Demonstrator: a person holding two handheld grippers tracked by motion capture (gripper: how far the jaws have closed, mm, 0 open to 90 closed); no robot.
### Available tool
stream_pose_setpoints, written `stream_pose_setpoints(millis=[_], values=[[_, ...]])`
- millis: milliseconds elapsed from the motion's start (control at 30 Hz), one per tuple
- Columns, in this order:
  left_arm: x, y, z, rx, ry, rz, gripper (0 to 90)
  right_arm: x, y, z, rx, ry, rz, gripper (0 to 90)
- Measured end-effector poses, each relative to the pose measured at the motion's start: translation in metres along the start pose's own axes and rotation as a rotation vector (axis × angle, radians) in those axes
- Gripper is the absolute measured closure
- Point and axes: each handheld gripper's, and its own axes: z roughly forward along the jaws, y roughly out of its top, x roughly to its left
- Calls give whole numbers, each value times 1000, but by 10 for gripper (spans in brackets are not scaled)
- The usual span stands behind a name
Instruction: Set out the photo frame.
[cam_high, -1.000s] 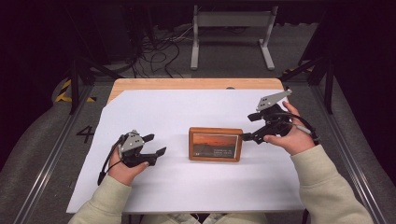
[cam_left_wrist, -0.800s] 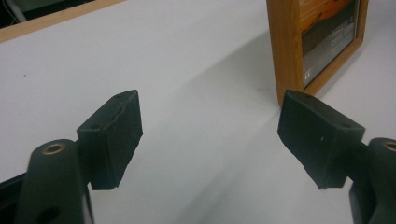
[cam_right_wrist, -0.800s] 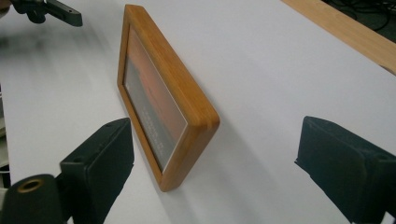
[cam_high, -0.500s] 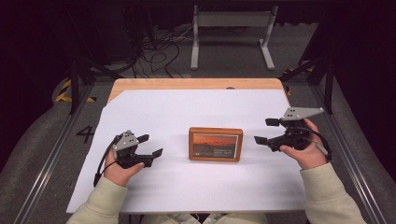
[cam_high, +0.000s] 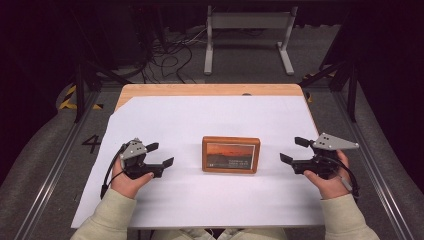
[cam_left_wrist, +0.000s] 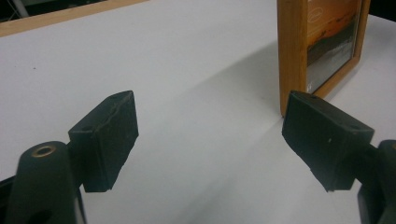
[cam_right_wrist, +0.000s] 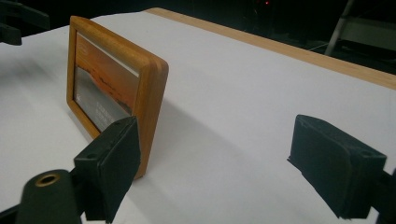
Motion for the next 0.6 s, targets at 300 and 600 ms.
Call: stream_pose_setpoints(millis=[300, 600], values=[[2, -6, -5, -4, 1, -16, 187, -1, -24, -6, -9, -12, 20, 165], [3, -10, -3, 4, -22, -22, 187, -6, -41, 7, 32, 1, 29, 203]])
